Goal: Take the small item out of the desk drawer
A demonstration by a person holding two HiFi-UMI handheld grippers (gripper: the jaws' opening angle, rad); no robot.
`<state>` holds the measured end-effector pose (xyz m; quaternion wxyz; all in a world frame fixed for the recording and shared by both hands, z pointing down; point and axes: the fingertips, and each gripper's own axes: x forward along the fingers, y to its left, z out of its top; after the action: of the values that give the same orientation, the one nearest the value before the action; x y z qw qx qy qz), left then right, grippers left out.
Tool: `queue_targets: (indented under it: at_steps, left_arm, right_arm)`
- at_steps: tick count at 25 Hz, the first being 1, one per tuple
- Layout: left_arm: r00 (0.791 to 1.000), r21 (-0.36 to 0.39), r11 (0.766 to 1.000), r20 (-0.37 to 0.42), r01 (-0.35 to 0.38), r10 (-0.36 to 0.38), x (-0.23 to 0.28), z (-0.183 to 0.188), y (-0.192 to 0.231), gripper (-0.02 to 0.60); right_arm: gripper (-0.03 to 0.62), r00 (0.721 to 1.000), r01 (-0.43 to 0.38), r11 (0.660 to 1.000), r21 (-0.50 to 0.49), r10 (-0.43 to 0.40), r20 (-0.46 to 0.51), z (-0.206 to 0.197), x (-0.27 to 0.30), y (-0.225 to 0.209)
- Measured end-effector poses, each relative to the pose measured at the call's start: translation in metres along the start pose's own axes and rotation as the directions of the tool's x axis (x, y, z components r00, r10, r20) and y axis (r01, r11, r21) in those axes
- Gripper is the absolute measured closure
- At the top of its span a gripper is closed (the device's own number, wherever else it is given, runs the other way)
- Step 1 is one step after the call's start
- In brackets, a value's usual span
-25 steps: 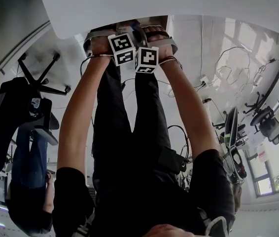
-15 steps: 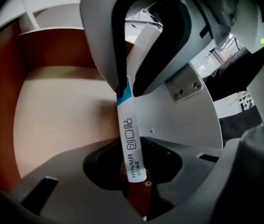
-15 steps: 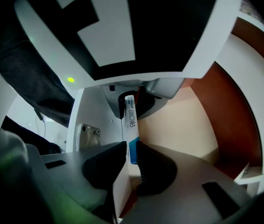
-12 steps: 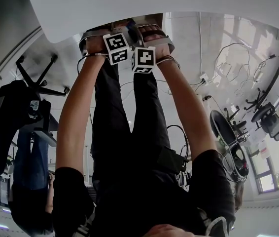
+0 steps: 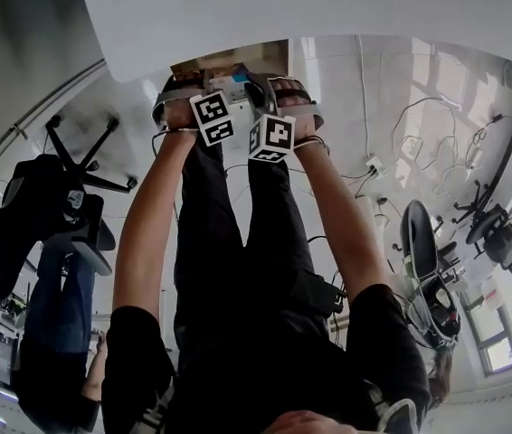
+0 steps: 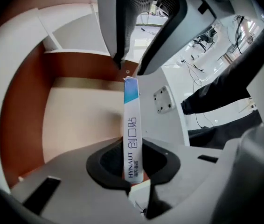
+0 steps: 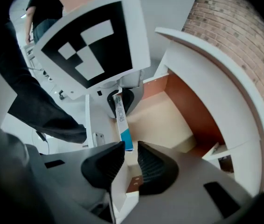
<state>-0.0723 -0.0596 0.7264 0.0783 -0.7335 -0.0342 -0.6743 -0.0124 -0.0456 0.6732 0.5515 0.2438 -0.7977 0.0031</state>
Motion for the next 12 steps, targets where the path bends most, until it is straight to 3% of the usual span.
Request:
queue_targets:
  at_steps: [5, 7, 8, 9, 10, 12]
  left_arm:
    - [0.994, -0.084, 0.99, 0.021, -0.109, 0.112, -0.072, 0.013, -0.012, 0.512]
    - [0.989, -0.194, 0.972, 0.032, -0.136, 0.144, -0.104, 0.017, -0.017, 0.514]
    - [0.988, -0.288, 0.949, 0.053, -0.127, 0.148, -0.121, 0.018, -0.022, 0.514]
    - [0.985, -0.402, 0.91, 0.087, -0.102, 0.149, -0.136, 0.021, -0.028, 0.514]
    - [0.979, -0.515, 0.854, 0.13, -0.068, 0.156, -0.151, 0.024, -0.032, 0.514]
    - [0.953, -0.691, 0.723, 0.213, -0.008, 0.214, -0.171, 0.031, -0.029, 0.514]
  right_arm:
    - [0.49, 0.995, 0.068, 0.992, 0.105, -0.075, 0.066, 0.012, -0.086, -0.016]
    - [0.49, 0.99, 0.081, 0.98, 0.18, -0.1, 0.099, 0.014, -0.124, -0.026]
    - [0.49, 0.987, 0.077, 0.969, 0.234, -0.107, 0.12, 0.014, -0.144, -0.029]
    - [0.49, 0.983, 0.068, 0.954, 0.291, -0.114, 0.145, 0.014, -0.164, -0.033]
    - [0.49, 0.978, 0.058, 0.937, 0.344, -0.122, 0.17, 0.013, -0.182, -0.039]
    - [0.49, 0.967, 0.049, 0.906, 0.421, -0.149, 0.207, 0.006, -0.207, -0.056]
